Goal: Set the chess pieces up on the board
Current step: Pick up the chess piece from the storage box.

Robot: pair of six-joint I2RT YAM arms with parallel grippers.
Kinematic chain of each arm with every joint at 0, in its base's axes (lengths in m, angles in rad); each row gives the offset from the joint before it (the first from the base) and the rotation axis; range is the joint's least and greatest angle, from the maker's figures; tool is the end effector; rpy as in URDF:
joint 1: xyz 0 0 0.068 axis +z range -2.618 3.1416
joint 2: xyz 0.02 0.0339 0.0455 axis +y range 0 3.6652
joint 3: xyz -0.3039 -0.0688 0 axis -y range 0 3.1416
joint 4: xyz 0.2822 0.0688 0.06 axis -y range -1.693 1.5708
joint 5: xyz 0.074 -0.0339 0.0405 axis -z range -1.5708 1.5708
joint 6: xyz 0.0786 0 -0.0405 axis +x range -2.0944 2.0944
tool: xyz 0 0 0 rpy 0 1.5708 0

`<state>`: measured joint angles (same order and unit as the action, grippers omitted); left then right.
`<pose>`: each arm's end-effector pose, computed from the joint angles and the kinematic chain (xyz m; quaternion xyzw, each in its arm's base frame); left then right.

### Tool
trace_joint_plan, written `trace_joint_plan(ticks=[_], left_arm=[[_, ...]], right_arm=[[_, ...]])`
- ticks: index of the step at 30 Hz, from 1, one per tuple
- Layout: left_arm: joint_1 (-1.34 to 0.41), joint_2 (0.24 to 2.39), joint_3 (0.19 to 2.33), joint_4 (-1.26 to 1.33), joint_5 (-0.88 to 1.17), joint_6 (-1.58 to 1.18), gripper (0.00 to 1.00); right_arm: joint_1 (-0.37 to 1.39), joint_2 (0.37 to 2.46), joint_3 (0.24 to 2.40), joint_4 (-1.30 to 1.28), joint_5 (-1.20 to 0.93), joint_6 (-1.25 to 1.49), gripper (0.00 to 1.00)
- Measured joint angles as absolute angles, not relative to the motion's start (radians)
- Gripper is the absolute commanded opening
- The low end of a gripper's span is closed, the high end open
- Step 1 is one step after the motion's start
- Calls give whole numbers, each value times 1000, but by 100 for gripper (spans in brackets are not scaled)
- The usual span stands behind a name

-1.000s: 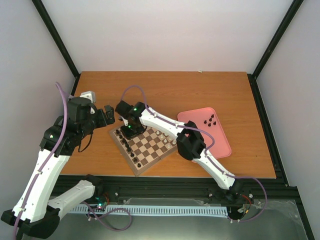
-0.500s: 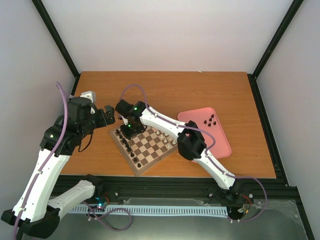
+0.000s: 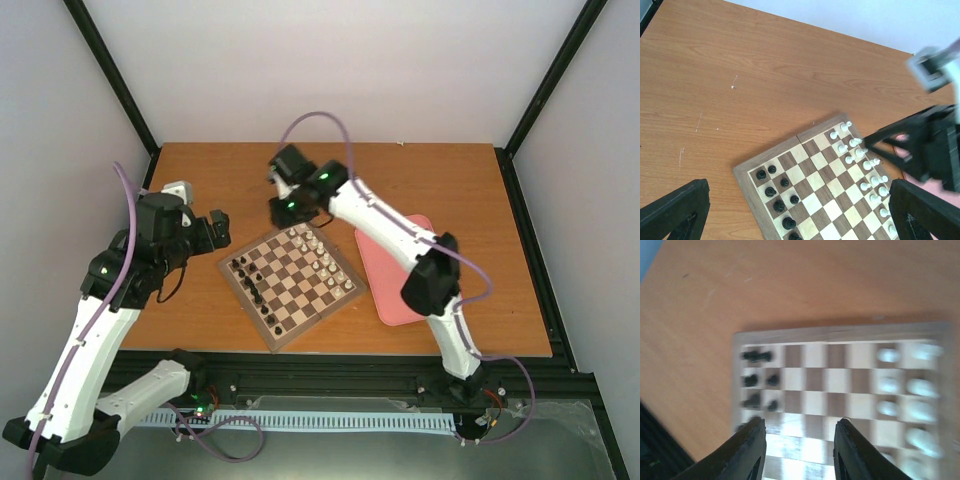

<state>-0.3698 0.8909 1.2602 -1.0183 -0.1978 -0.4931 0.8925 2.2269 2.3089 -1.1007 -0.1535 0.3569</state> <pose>0.1835 -0.0546 0.4163 -0.0987 0.8869 -0.1048 0.4390 0.3428 0.4446 0.3081 -0.2740 0.9196 0.2188 0.1773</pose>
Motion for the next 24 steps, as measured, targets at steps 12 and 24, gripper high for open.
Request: trace_joint_plan(ticks=[12, 24], left_arm=[[-370, 1037, 1317, -1019, -183, -440, 100], [-370, 1259, 1342, -1016, -126, -414, 99]], right_arm=[[524, 2001, 1847, -1032, 30, 371, 47], [299, 1866, 1532, -923, 23, 379, 44]])
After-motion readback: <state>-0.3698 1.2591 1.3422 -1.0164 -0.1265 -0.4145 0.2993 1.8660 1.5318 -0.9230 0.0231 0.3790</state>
